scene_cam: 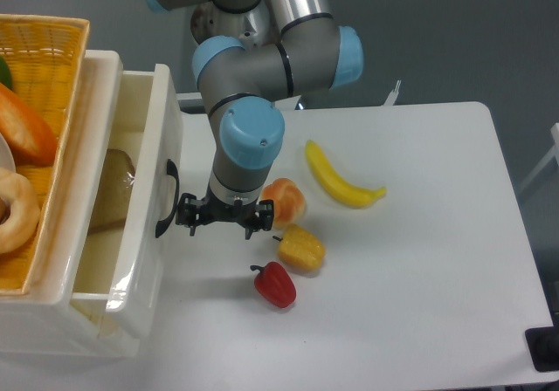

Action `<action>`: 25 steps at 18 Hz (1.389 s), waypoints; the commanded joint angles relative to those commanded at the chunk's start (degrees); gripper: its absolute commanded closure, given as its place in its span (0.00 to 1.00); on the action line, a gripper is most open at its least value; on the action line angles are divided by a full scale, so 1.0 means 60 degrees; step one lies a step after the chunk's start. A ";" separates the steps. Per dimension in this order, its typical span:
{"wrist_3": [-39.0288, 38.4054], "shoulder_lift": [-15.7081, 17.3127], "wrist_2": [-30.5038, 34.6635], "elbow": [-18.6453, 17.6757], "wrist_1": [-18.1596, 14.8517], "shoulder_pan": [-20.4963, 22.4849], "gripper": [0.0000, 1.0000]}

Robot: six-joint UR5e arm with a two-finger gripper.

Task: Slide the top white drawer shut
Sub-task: 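Push the drawer front with the gripper to slide it shut, then hold the gripper against the closed drawer front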

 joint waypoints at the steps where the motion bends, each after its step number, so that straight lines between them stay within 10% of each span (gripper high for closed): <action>1: 0.0044 0.0000 0.0015 0.0000 0.0015 -0.0059 0.00; 25: 0.0000 0.0206 0.0088 0.0147 0.0000 -0.0484 0.00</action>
